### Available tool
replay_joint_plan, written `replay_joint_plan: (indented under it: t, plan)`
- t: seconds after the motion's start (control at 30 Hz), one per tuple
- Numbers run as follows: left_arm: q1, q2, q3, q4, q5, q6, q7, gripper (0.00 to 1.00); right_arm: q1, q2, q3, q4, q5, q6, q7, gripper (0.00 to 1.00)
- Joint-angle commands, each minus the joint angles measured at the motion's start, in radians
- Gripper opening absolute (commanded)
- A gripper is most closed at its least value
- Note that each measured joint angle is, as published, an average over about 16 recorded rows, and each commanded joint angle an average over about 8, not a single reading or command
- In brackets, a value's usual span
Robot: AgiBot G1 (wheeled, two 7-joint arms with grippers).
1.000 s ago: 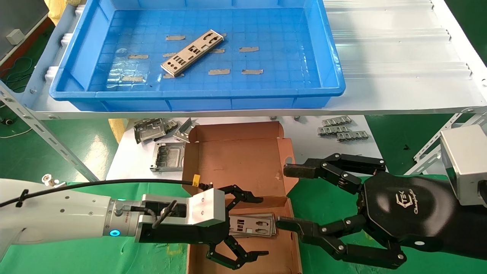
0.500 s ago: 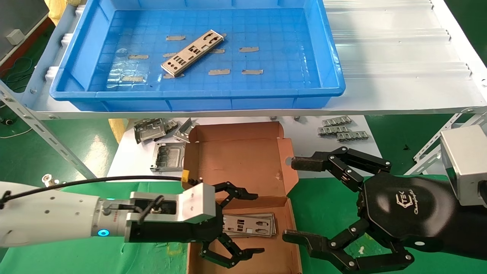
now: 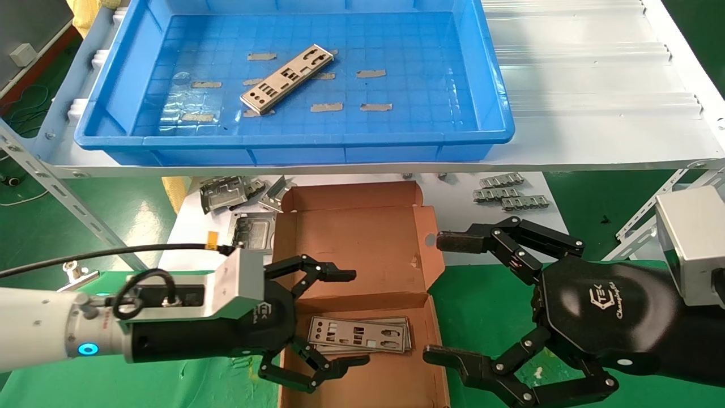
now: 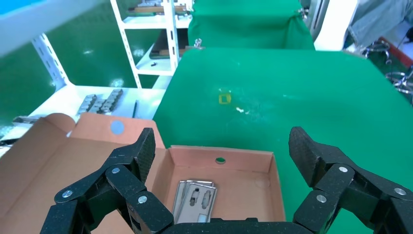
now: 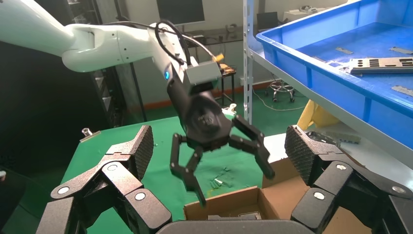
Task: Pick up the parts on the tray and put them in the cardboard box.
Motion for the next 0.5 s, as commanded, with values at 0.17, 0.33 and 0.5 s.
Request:
replay_joint_plan:
  t: [0.17, 0.33, 0.5]
  plan:
    - [0.019, -0.048, -0.031, -0.037, -0.052, 0.018, -0.035, 1.0, 0.0, 0.0, 0.0, 0.0, 0.0, 0.0, 0.0, 1.0]
    - [0.034, -0.087, -0.058, -0.067, -0.094, 0.033, -0.063, 1.0, 0.0, 0.0, 0.0, 0.0, 0.0, 0.0, 0.0, 1.0]
    - [0.05, -0.126, -0.084, -0.098, -0.137, 0.048, -0.092, 1.0, 0.0, 0.0, 0.0, 0.0, 0.0, 0.0, 0.0, 1.0]
